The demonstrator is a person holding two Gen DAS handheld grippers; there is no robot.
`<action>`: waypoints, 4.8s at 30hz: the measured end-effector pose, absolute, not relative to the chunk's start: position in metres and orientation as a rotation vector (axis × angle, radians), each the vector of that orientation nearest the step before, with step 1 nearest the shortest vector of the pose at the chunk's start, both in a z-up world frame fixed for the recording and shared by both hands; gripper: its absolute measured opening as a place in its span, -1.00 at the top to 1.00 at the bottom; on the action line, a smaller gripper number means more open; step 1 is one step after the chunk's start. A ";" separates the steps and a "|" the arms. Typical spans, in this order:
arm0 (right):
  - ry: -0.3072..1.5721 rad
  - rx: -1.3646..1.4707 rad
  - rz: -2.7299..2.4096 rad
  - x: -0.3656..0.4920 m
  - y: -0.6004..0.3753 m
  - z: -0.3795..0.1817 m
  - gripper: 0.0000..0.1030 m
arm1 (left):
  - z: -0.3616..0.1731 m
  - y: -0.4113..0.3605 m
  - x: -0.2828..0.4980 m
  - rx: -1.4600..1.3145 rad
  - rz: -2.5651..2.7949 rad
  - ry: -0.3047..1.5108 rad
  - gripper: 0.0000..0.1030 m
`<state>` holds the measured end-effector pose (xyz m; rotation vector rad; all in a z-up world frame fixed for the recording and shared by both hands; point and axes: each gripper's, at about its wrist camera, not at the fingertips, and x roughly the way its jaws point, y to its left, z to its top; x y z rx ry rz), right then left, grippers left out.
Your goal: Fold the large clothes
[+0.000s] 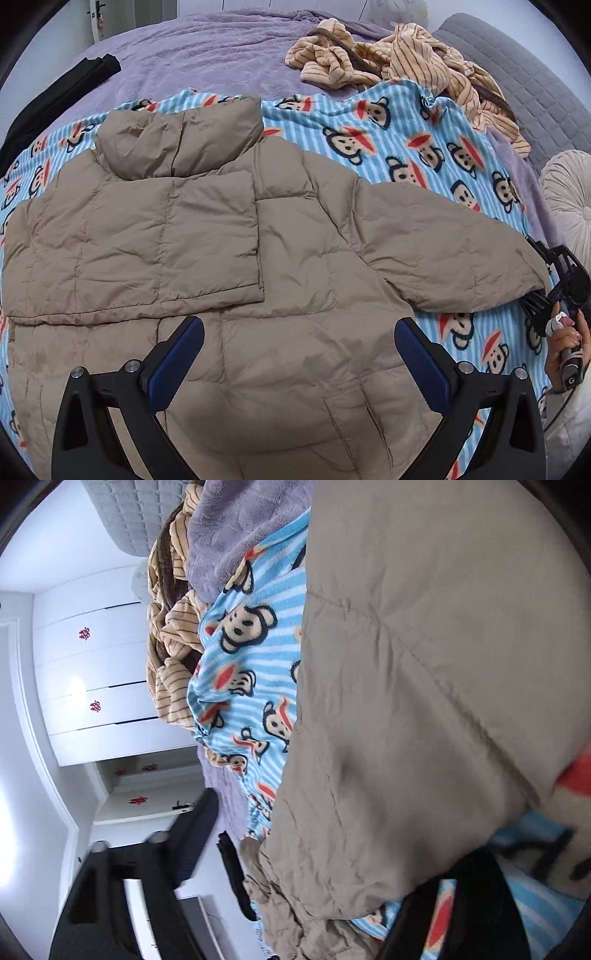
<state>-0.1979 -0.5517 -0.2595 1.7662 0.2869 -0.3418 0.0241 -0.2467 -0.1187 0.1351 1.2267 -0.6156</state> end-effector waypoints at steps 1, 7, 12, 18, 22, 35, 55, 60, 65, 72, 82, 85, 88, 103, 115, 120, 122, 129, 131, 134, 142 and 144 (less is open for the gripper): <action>0.270 1.789 -0.307 -0.193 -0.552 -0.261 0.23 | -0.118 -0.245 0.026 0.140 -0.610 1.220 -1.00; 0.212 1.720 -0.123 -0.143 -0.541 -0.229 0.63 | -0.123 -0.211 0.050 0.116 -0.569 1.201 -1.00; 0.279 1.559 0.009 -0.072 -0.511 -0.179 0.64 | -0.129 -0.166 0.072 0.111 -0.514 1.182 -1.00; 0.462 1.251 0.158 0.036 -0.414 -0.122 0.64 | -0.136 -0.099 0.104 0.083 -0.410 1.167 -1.00; 0.651 1.057 0.205 0.100 -0.320 -0.119 0.63 | -0.137 -0.058 0.123 0.071 -0.338 1.140 -1.00; 0.995 0.996 0.067 0.160 -0.228 -0.230 0.63 | -0.162 -0.043 0.152 0.065 -0.349 1.143 -1.00; 0.827 0.932 -0.013 0.145 -0.256 -0.167 0.82 | -0.159 -0.002 0.205 -0.313 -0.526 1.166 -1.00; 0.943 0.574 0.194 0.179 -0.157 -0.152 0.81 | -0.162 0.005 0.212 -0.466 -0.637 1.199 -1.00; 1.100 0.428 0.267 0.170 -0.110 -0.183 0.73 | -0.174 -0.010 0.212 -0.562 -0.748 1.262 -1.00; 1.101 0.462 0.240 0.134 -0.135 -0.176 -0.28 | -0.169 -0.040 0.201 -0.584 -0.857 1.281 -1.00; 0.946 0.672 0.177 0.129 -0.176 -0.169 0.66 | -0.168 -0.042 0.198 -0.562 -0.844 1.295 -1.00; 0.941 0.614 0.362 0.147 -0.140 -0.165 0.57 | -0.176 -0.030 0.197 -0.564 -0.809 1.317 -1.00; 1.045 0.513 0.439 0.150 -0.104 -0.173 0.07 | -0.181 -0.022 0.197 -0.553 -0.801 1.332 -1.00; 1.167 0.430 0.009 0.022 -0.226 -0.194 -0.06 | -0.167 -0.074 0.203 -0.321 -0.734 1.298 0.79; 1.084 0.353 -0.250 0.046 -0.311 -0.215 0.22 | -0.213 -0.065 0.202 -0.112 -0.616 1.338 0.78; 1.101 0.378 -0.230 0.045 -0.317 -0.238 0.23 | -0.206 -0.066 0.195 -0.048 -0.569 1.284 0.68; 1.104 0.386 -0.241 0.045 -0.316 -0.235 0.23 | -0.192 -0.064 0.191 0.070 -0.491 1.226 0.22; 1.128 0.442 -0.242 0.008 -0.303 -0.200 0.05 | -0.141 -0.022 0.183 0.135 -0.377 1.042 -0.45; 1.079 0.448 -0.239 -0.011 -0.298 -0.183 0.05 | -0.134 -0.023 0.178 0.125 -0.424 1.041 -0.44; 1.006 0.426 -0.305 -0.031 -0.299 -0.161 0.08 | -0.133 -0.043 0.166 0.129 -0.522 1.048 -0.32; 0.989 0.459 -0.296 0.043 -0.345 -0.179 0.40 | -0.183 -0.096 0.163 0.316 -0.455 1.016 -0.32; 1.035 0.415 -0.298 0.062 -0.344 -0.198 0.38 | -0.199 -0.087 0.179 0.223 -0.462 1.072 -0.33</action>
